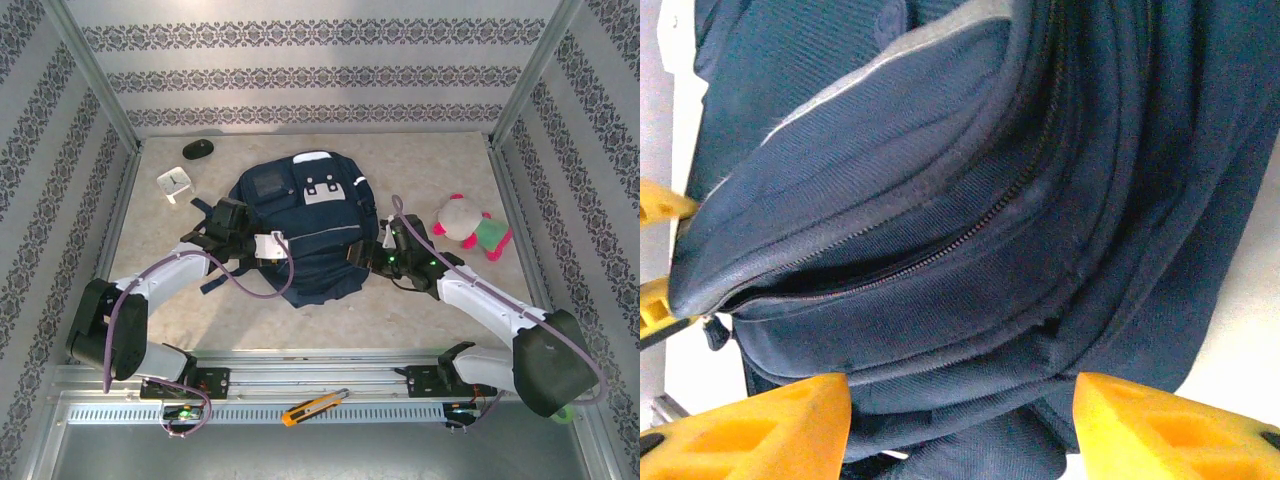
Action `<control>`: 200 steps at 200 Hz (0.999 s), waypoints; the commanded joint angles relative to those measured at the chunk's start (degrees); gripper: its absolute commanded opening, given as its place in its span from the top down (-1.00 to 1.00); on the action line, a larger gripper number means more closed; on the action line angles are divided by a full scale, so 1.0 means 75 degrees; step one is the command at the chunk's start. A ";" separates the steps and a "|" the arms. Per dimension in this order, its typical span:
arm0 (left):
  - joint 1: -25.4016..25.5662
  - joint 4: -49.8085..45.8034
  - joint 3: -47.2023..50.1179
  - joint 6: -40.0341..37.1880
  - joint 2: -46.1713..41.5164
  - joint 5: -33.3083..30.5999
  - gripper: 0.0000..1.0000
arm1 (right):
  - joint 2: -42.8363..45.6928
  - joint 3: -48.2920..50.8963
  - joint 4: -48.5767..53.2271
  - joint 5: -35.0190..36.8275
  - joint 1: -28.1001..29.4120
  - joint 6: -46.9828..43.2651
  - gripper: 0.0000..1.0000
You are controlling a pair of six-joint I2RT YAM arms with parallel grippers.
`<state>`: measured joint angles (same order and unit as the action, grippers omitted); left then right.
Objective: Pack books, pencil case, and school supplies into a backpack
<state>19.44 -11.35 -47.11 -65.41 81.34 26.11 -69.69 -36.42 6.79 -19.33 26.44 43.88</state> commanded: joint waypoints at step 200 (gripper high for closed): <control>0.0776 0.0466 -0.0300 0.7335 -0.0256 0.1975 1.00 | -0.0635 -0.3081 0.2768 0.2423 0.2392 0.0147 -0.09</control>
<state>24.80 -11.20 -47.81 -15.77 78.89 35.20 -70.19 -55.79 20.64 -10.57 40.25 41.12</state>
